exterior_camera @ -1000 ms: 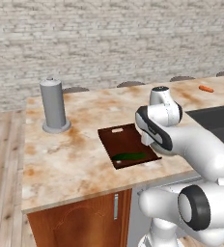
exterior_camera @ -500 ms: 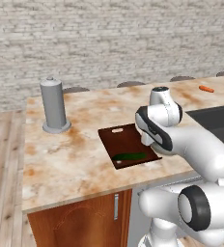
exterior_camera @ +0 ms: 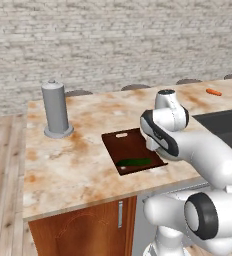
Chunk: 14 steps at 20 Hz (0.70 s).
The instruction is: Place the two vegetables and bowl onto the tray for setting up a vegetable dip station.
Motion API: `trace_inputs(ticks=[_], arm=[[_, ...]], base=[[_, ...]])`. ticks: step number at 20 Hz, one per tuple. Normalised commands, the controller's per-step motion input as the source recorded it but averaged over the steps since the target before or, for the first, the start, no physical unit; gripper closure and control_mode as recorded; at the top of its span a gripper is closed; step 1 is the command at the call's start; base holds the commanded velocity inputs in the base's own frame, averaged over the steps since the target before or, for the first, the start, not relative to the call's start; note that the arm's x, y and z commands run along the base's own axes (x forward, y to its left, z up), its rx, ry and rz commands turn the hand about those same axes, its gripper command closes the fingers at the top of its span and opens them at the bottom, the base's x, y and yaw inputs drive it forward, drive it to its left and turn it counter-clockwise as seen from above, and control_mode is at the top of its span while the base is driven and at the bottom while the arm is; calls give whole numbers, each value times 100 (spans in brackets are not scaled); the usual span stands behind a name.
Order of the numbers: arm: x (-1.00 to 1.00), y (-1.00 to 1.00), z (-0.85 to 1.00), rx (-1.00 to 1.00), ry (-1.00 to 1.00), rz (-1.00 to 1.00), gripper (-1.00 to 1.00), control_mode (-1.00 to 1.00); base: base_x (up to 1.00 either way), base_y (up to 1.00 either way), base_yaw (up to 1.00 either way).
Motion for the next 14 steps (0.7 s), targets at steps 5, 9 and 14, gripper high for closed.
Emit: trace_inputs(ticks=[5, 9, 14], arm=[[1, 20, 22, -3, -23, 0, 100, -100], [11, 34, 23, -7, -19, 1, 100, -100], [28, 47, 1, -6, -1, 5, 100, -100]], base=[[0, 0, 0], [0, 0, 0], [0, 0, 0]])
